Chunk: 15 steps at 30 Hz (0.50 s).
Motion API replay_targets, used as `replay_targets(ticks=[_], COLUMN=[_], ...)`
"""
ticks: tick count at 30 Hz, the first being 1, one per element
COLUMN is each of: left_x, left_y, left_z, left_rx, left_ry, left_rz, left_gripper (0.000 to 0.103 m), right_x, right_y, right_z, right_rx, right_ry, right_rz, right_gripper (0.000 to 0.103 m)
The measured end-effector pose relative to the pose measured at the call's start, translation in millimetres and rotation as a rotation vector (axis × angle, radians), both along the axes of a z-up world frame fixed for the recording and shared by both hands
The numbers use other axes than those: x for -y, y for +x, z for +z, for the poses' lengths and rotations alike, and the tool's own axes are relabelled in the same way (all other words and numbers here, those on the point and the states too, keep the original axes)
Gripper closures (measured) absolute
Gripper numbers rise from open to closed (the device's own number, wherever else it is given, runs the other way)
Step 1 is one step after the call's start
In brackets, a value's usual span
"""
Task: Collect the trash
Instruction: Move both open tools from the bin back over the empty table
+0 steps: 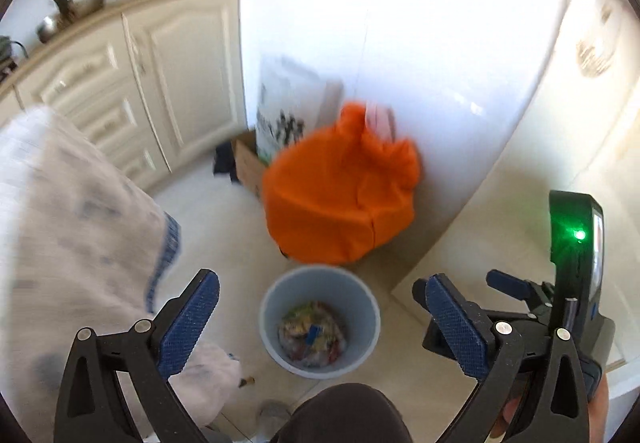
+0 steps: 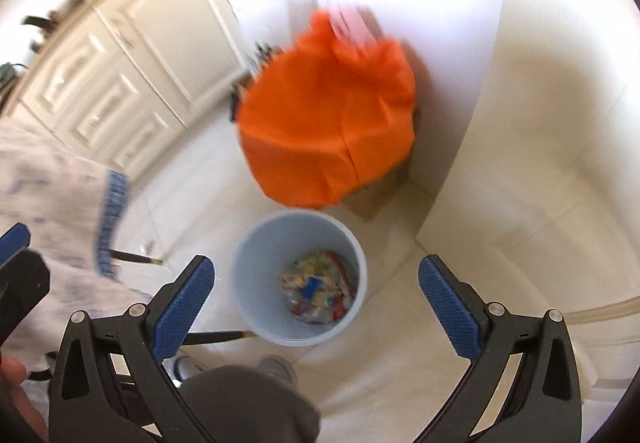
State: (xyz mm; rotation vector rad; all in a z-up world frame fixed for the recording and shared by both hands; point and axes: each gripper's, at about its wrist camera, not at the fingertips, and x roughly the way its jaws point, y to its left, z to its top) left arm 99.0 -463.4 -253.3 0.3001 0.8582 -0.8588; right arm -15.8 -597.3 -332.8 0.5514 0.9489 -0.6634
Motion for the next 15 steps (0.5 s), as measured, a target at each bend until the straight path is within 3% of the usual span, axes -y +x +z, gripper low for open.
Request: replay_targets(ticks=[7, 15], left_x=[-96, -236], left_y=[-42, -87], left_z=[86, 170], left_rx=[0.13, 0.278], left_ry=[-0.063, -0.155], left_rz=[0.081, 0.241], left_gripper=[0.001, 0.001], right_x=[-68, -163], right_y=[5, 28], right_z=[103, 194], right_rx=[0.129, 0.275], right_ry=[-0.108, -0.21], right_rz=[0.081, 0.213], right_gripper=[0.0, 0.0])
